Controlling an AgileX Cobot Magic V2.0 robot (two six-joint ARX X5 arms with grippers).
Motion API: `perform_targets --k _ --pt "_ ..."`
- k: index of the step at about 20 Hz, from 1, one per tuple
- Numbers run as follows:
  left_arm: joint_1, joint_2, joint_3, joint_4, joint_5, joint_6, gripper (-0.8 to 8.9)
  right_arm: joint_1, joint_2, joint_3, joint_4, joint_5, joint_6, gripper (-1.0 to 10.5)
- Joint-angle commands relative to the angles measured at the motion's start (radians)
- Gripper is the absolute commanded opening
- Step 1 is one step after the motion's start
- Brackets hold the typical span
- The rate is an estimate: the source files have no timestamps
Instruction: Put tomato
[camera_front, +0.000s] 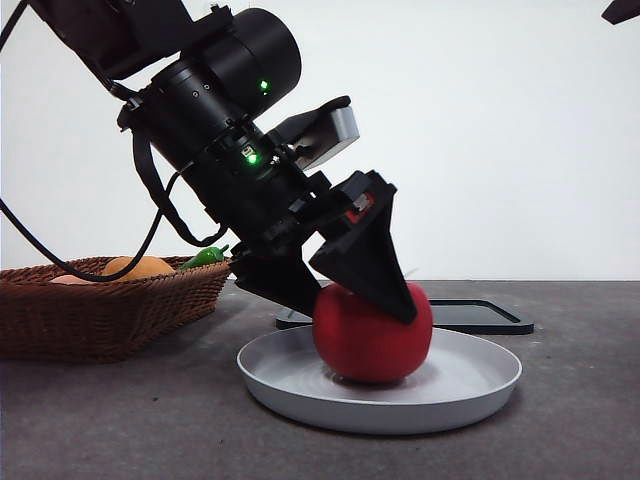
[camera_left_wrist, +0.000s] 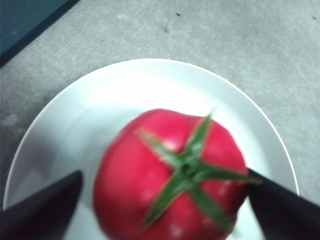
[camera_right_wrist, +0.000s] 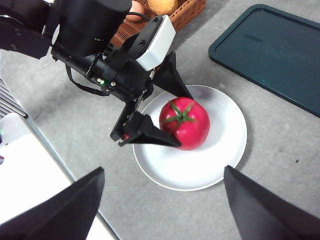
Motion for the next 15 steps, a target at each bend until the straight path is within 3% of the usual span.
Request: perform_targets --k 1,9,15 --pt "-0.011 0.001 0.025 0.004 0.000 -0.012 5.78 0.005 0.007 0.019 0.006 0.000 -0.004 3.8" --pt "0.021 -0.130 0.025 -0.022 -0.001 -0.034 5.76 0.005 0.007 0.018 0.004 0.000 -0.005 3.8" --pt "0.155 -0.348 0.025 -0.137 -0.001 -0.063 5.63 0.005 0.008 0.019 0.011 0.002 -0.005 3.8"
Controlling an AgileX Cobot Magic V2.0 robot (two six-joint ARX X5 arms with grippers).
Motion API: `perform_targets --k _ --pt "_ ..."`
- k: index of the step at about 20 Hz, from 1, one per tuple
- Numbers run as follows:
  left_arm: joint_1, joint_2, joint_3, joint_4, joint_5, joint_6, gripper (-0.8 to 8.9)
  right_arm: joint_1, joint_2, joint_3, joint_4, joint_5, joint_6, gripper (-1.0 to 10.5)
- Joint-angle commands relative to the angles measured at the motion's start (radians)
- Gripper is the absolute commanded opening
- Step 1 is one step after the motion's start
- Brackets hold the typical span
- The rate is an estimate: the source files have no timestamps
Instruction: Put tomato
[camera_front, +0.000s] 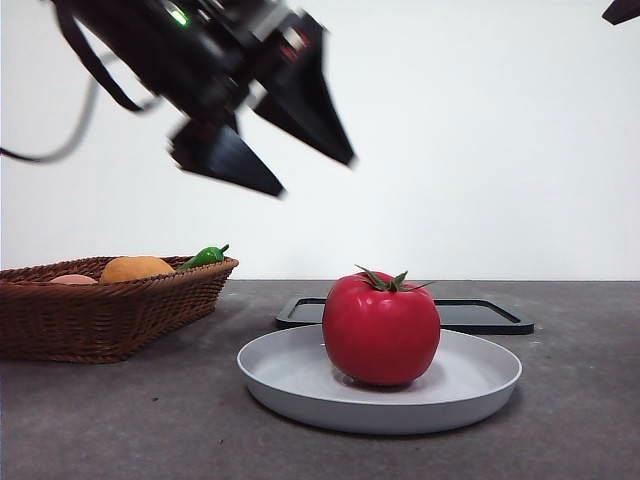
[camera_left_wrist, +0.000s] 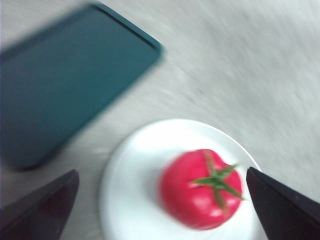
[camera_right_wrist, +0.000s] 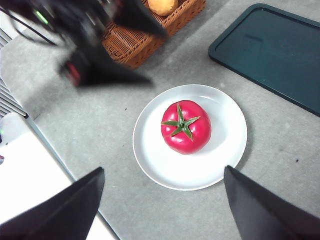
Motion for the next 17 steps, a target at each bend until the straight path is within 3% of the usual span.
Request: perform_targets --k 1,6,11,17 --pt "0.057 -0.067 0.024 -0.039 -0.001 -0.024 5.63 0.005 0.008 0.019 0.014 0.007 -0.005 3.8" --pt "0.219 -0.247 0.024 -0.187 0.000 -0.033 5.63 0.005 0.008 0.018 0.031 0.034 -0.005 3.8" --pt "0.329 -0.384 0.024 -0.356 0.016 0.015 5.63 0.005 0.038 0.018 0.039 0.034 -0.005 3.8" --pt "0.349 -0.477 0.024 -0.633 0.211 0.036 5.62 0.005 0.130 0.018 0.052 0.025 -0.005 3.8"
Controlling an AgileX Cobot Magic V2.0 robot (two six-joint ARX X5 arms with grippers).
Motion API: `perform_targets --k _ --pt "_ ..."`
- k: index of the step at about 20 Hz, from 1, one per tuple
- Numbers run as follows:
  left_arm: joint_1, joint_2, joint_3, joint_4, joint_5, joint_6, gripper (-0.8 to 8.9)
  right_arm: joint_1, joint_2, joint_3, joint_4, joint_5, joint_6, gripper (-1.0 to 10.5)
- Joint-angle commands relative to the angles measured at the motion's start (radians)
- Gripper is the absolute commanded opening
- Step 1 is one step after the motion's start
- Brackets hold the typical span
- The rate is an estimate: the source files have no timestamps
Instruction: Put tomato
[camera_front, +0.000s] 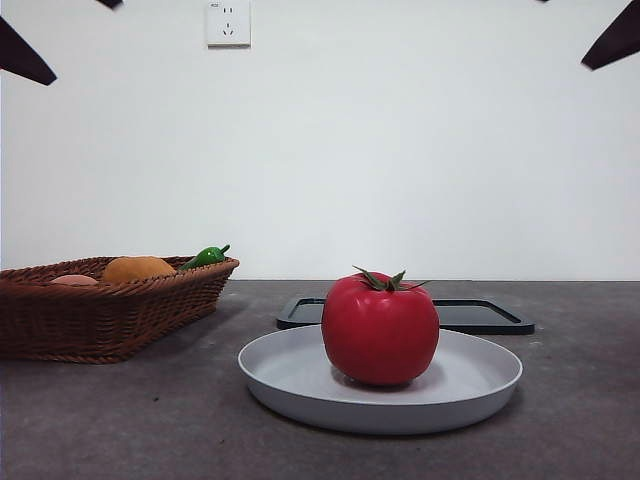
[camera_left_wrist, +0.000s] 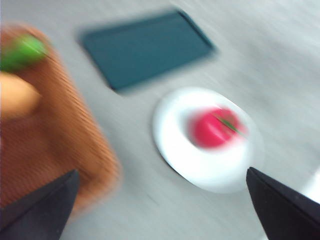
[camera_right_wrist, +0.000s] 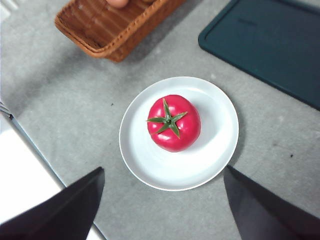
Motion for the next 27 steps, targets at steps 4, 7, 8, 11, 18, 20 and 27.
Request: perform_targets --k 4,7,8,11,18,20,27 --pt "-0.008 -0.013 0.022 -0.188 0.134 0.053 5.61 0.006 0.073 0.018 0.028 -0.007 -0.005 3.8" --pt "-0.008 -0.015 0.022 -0.180 0.134 0.053 5.61 0.015 0.085 0.018 0.031 -0.010 -0.005 3.8" --pt "-0.008 -0.015 0.022 -0.180 0.134 0.053 5.61 0.020 0.085 0.018 0.034 -0.011 -0.005 3.8" --pt "-0.008 -0.015 0.022 -0.179 0.134 0.053 5.61 0.047 0.087 0.018 0.062 -0.012 -0.003 3.8" --pt "-0.008 -0.015 0.022 -0.179 0.134 0.053 5.61 0.139 0.203 0.018 0.190 -0.001 0.003 3.8" --pt "-0.008 -0.015 0.022 -0.179 0.134 0.053 5.61 0.163 0.266 0.018 0.237 0.005 0.003 4.0" --pt "-0.008 -0.015 0.022 -0.179 0.134 0.053 5.61 0.220 0.490 0.018 0.364 0.079 0.003 4.3"
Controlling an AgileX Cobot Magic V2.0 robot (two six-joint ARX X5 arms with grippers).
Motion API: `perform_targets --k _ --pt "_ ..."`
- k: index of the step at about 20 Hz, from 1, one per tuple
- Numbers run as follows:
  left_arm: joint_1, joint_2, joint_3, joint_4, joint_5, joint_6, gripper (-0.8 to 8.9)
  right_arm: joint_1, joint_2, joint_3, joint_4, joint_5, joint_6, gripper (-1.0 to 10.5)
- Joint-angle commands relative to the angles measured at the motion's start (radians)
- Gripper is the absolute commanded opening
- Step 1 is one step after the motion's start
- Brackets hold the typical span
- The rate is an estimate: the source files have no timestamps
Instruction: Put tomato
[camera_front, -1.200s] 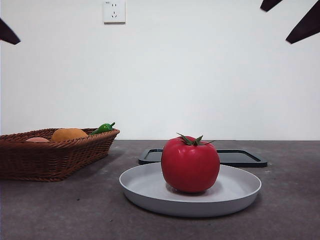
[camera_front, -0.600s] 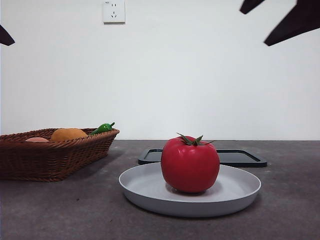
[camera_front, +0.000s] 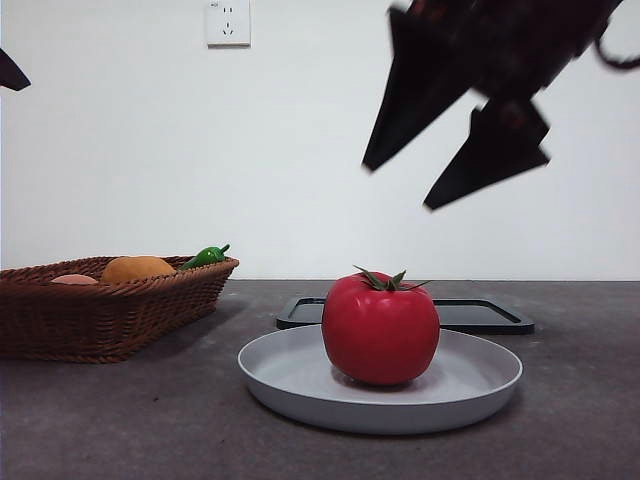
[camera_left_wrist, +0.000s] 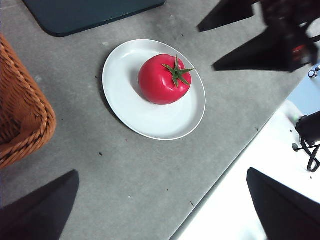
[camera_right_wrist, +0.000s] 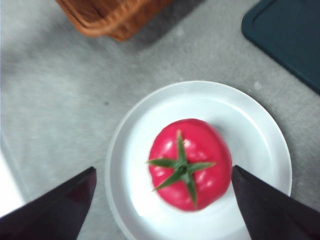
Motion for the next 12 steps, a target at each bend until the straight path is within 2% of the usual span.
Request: perform_targets --k 1,4,6,12 --pt "-0.004 0.005 0.022 0.008 0.005 0.019 5.61 0.018 0.066 0.018 0.043 0.015 0.002 4.3" --pt "-0.004 0.005 0.022 0.008 0.005 0.019 5.61 0.030 0.130 0.018 0.082 0.021 0.002 4.7" --pt "-0.004 0.005 0.022 0.008 0.005 0.019 5.61 0.041 0.160 0.018 0.099 0.062 0.002 5.0" --pt "-0.004 0.005 0.022 0.012 0.005 0.019 5.61 0.073 0.234 0.018 0.132 0.082 0.002 5.0"
